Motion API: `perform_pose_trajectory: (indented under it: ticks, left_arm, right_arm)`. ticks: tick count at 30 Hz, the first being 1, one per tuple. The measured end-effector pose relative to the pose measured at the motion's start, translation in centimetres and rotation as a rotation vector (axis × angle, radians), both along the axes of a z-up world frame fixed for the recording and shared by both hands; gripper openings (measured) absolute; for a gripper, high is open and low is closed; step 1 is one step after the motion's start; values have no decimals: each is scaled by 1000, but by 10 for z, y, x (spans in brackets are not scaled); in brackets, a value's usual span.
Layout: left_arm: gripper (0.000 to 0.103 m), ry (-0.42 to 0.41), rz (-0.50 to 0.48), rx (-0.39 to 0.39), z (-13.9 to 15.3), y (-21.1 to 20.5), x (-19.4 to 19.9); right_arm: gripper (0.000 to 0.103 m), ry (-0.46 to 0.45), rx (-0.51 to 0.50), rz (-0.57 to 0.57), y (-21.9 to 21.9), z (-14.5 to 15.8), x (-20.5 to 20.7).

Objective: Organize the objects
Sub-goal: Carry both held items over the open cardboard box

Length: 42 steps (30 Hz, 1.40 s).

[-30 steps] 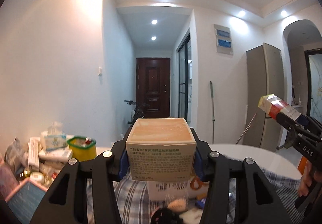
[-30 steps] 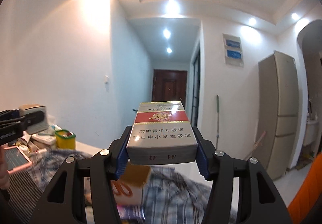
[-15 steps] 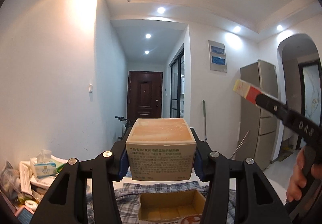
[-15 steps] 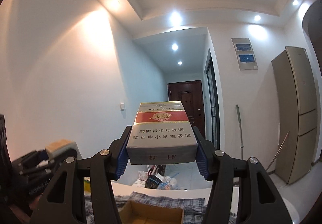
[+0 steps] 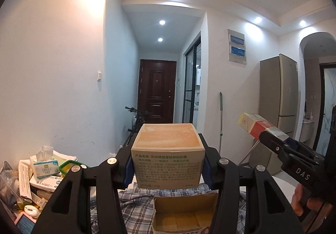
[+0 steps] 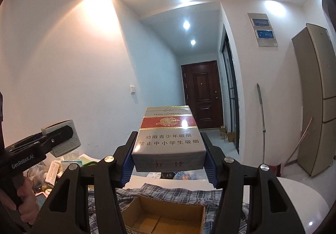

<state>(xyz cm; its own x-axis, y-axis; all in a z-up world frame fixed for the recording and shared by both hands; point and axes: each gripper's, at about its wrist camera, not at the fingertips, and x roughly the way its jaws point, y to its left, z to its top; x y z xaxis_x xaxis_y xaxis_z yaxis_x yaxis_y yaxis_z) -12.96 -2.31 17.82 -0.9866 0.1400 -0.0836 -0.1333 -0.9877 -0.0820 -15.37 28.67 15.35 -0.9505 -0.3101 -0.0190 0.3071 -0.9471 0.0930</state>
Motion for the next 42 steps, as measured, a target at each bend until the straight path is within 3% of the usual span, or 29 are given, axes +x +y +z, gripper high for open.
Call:
perform_pose_trajectory:
  ticks: [15,20,25,29,33,37,42]
  left_arm:
    - [54,-116,-15,-66,-32,24,-30]
    - [54,-212,-62,-151,-44,35,-54]
    - [54,-287,-70,-166,-56,41,-72]
    - [54,-340,-76,-159,-68,45,-84]
    - [54,-409,-73,-141,-83,48,-108]
    - [54,-512,-84,-115,-108,48,-133]
    - [54,-578,-50,-136,-138,53,-154]
  right_arm:
    - [55,-72,68,26,3,-4,-10]
    - [55,-107,131,2,-2,-11,-25]
    - [55,-247,183,69,-7,-27,-49]
    - [55,-306,122,90,2,-39,-66]
    - [55,-378,136,77,1,-53,-86]
    - [55,-468,142,108,-2,-71,-101]
    - [55,-530,179,112,-4,-85,-122]
